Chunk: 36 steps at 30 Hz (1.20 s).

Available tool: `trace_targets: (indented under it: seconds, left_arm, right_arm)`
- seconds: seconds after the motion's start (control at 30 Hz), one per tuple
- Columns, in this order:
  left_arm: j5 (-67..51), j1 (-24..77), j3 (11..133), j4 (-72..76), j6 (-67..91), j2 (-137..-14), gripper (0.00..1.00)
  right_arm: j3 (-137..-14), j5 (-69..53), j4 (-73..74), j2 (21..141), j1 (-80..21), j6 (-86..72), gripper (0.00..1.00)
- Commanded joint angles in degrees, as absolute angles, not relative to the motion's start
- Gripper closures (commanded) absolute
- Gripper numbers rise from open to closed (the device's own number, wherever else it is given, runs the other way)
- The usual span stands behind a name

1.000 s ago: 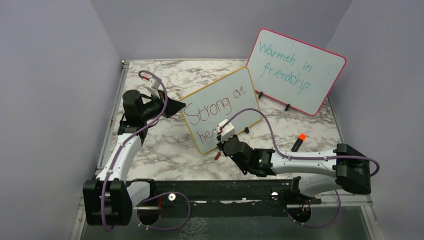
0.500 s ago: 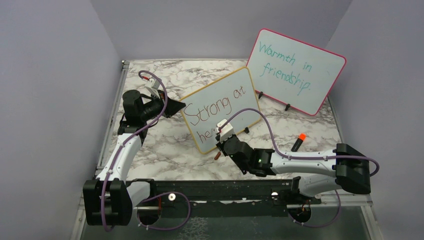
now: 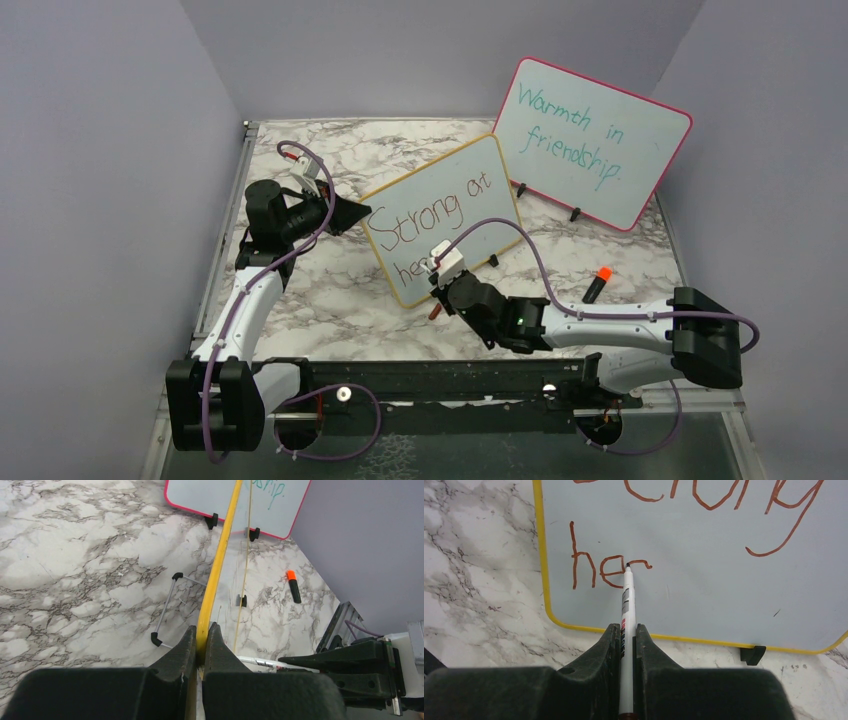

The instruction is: Write a sentence on the whiteboard

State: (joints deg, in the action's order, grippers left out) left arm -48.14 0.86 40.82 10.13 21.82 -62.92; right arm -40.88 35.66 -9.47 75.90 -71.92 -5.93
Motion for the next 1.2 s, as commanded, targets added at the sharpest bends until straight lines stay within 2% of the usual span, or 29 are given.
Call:
trace_targets:
  seconds: [0.0,1.17]
  left_arm:
    - [-42.9,0.5,41.1,6.2,17.3,-63.8,1.0]
    - [-43.0,0.5,41.1,6.0,17.2,-64.1,1.0]
  right_arm:
    - [-41.7,32.5,-6.5,75.5,-71.7,-6.9,0.99]
    - [-38.6,38.4,-3.2,74.3,-71.7,-8.6,0.99]
